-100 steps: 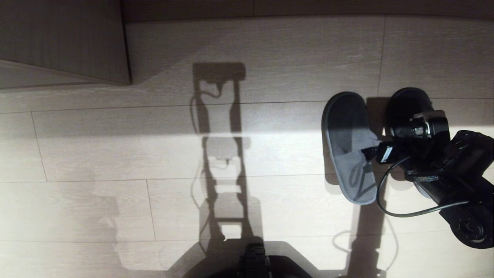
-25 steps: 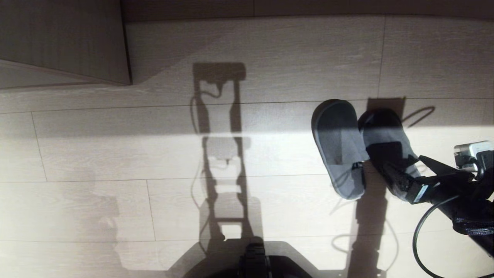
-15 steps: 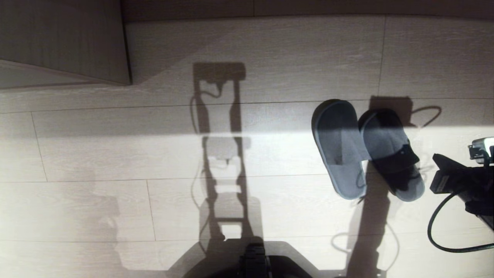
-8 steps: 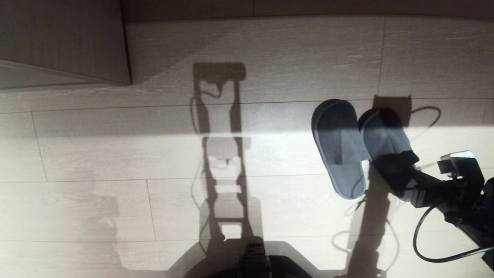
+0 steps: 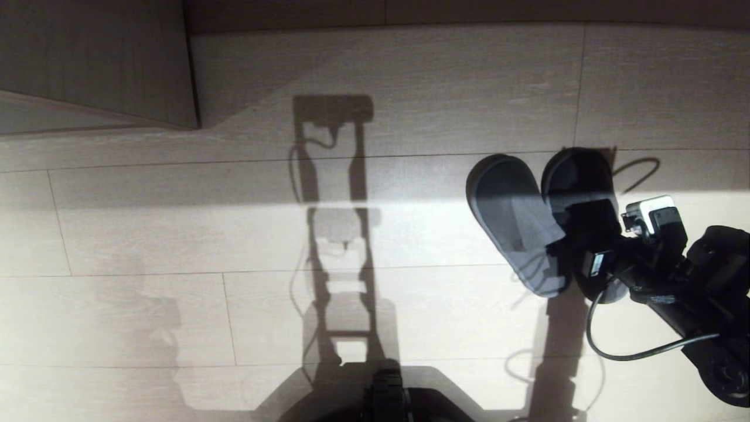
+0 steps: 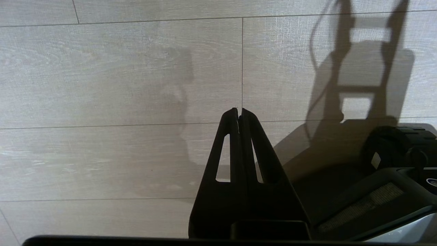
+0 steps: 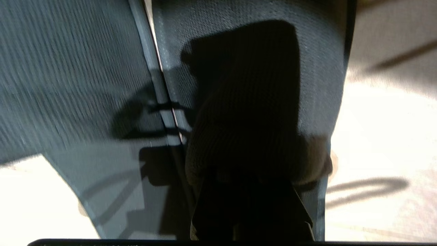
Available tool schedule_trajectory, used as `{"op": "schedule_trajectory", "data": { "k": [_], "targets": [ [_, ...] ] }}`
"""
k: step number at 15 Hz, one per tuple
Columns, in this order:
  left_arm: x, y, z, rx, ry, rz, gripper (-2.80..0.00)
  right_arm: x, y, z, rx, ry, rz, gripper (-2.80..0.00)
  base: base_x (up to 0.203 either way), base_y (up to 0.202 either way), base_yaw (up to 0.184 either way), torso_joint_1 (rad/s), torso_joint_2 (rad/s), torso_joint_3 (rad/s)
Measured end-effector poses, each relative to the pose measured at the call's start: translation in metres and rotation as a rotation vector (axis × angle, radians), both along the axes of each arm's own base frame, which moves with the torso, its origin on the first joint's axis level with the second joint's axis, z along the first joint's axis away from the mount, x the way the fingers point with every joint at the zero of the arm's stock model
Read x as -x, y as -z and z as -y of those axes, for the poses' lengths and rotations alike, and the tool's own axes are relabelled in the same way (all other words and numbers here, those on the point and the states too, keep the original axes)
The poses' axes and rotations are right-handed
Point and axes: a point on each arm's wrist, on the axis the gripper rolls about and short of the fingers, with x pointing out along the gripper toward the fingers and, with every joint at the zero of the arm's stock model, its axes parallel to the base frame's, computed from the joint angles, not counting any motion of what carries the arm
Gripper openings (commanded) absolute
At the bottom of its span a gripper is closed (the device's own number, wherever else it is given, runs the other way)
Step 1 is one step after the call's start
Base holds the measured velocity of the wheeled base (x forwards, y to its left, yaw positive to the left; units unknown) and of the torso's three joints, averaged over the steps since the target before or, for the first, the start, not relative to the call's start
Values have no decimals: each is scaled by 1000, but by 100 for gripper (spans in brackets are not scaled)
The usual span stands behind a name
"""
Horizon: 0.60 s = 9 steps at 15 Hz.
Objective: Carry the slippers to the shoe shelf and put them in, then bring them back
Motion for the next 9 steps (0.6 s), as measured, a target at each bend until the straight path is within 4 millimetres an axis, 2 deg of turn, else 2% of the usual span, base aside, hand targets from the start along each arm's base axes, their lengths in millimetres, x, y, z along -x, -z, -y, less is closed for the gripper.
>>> {"op": "schedule_trajectory", "data": {
  "k": [4, 7, 9],
  "targets": [
    [0, 0, 0, -1, 0, 0, -280, -8, -2, -2, 2, -7, 17, -280, 0, 0, 0, 0, 0, 0],
    [0, 0, 0, 0, 0, 0, -280, -18, -11, -2, 8, -11, 64, -280, 0, 0, 0, 0, 0, 0],
    [0, 0, 0, -1, -1, 0, -280, -17, -11, -2, 8, -11, 63, -280, 0, 0, 0, 0, 0, 0]
  ]
}}
